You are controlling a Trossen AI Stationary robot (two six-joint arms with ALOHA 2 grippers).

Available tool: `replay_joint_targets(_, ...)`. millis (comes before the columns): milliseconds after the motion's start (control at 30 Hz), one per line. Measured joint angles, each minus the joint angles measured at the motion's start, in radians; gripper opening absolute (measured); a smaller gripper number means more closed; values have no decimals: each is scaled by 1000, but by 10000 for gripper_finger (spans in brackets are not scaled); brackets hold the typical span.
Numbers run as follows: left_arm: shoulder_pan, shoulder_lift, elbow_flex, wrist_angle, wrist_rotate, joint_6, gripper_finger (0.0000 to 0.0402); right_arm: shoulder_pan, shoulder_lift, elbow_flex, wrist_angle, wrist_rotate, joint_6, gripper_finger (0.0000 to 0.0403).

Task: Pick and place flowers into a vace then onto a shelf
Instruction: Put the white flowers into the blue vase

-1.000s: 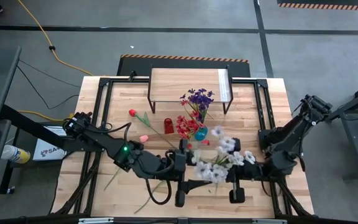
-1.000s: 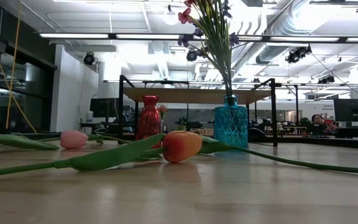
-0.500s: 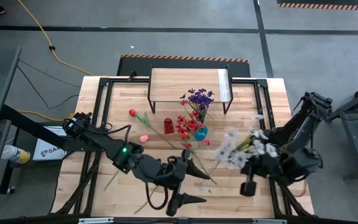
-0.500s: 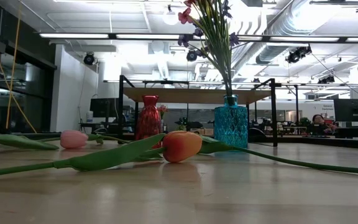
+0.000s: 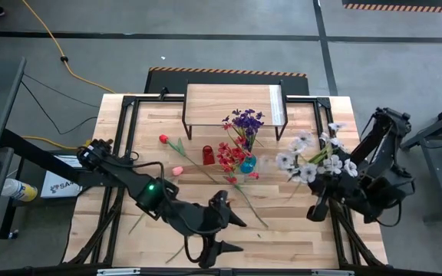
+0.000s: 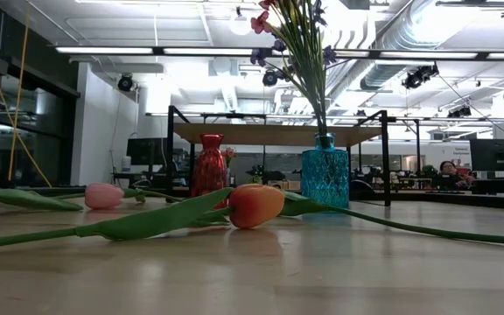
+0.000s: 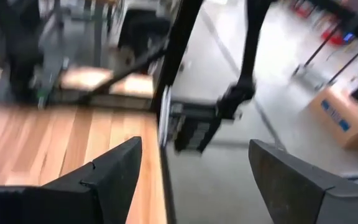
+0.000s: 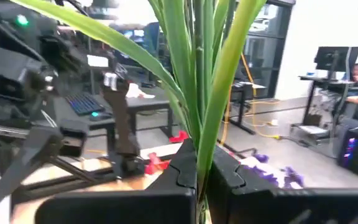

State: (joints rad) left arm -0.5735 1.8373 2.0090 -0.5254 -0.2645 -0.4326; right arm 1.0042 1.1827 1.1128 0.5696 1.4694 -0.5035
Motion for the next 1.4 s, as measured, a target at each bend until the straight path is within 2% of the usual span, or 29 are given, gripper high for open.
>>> replay_joint_targets(300, -4, -14, 0, -466, -7, -287, 320, -12, -145, -86, -111, 33, 1, 0)
replay_joint_targets(467, -4, -14, -1, -683, -49, -437, 311, -11, -289, -222, -109, -9, 84, 0)
replay_joint_targets(600, -3, -8, -20, -776, -116, -520, 304, -30, -410, -369, -93, -98, 216, 0)
replay_joint_targets(733, -3, -8, -55, -793, -132, -584, 300, -102, -481, -528, 48, -242, 325, 0)
replay_joint_targets(867, -3, -8, -87, -791, -133, -630, 299, -209, -479, -672, 308, -385, 311, 0)
replay_joint_targets(1000, -3, -8, -124, -794, -120, -677, 298, -317, -463, -762, 508, -482, 303, 0)
replay_joint_targets(1233, -3, -8, -168, -788, -91, -705, 298, -497, -398, -782, 538, -601, 344, 0)
replay_joint_targets(1400, -3, -8, -199, -793, -92, -705, 298, -607, -312, -782, 543, -617, 399, 0)
